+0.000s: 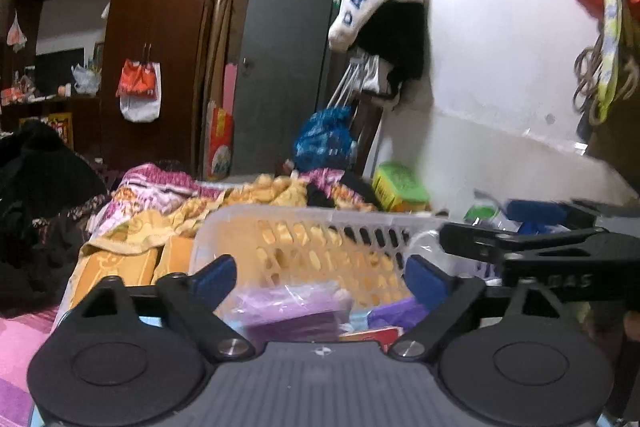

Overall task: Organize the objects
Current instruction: 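Lift both held items over the white basket and open both grippers, then move left gripper to the tall purple carton while right gripper moves to the orange bottle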

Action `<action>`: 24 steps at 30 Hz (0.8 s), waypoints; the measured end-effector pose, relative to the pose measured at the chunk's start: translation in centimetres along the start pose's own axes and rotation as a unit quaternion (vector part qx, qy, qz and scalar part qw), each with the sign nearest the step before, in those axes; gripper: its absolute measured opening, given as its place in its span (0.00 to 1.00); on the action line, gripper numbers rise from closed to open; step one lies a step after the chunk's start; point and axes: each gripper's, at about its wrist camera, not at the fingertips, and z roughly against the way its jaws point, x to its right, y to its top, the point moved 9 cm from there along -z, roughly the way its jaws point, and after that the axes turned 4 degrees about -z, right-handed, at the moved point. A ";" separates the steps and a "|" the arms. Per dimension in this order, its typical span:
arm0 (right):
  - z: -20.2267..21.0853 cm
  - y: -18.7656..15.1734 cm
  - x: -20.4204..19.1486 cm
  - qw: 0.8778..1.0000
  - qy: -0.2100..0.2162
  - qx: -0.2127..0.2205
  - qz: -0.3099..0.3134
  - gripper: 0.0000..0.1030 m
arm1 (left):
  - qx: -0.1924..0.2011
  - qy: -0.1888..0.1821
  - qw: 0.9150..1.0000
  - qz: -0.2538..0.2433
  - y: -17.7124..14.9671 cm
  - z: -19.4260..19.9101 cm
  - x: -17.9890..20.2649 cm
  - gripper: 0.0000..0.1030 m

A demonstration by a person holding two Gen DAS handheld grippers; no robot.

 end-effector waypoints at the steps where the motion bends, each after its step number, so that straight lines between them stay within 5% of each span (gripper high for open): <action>1: 0.9 -0.2 0.2 1.000 0.007 0.008 -0.008 1.00 | 0.008 0.000 1.000 0.001 0.0 0.6 0.0 0.92; 6: 7.7 -4.6 1.9 0.996 0.044 0.062 -0.037 1.00 | 0.063 0.040 0.997 -0.036 -3.1 7.0 0.5 0.92; 10: 8.9 -11.3 3.1 0.996 0.064 0.019 -0.065 1.00 | 0.056 0.049 0.995 -0.065 -8.3 10.5 1.3 0.92; 14: 6.7 -15.3 3.7 0.992 0.061 -0.062 -0.091 1.00 | 0.027 0.060 0.994 -0.092 -11.2 9.5 1.3 0.92; 24: 4.8 -16.1 1.5 0.992 0.068 -0.080 -0.073 1.00 | 0.013 0.086 0.991 -0.100 -11.8 7.3 1.4 0.92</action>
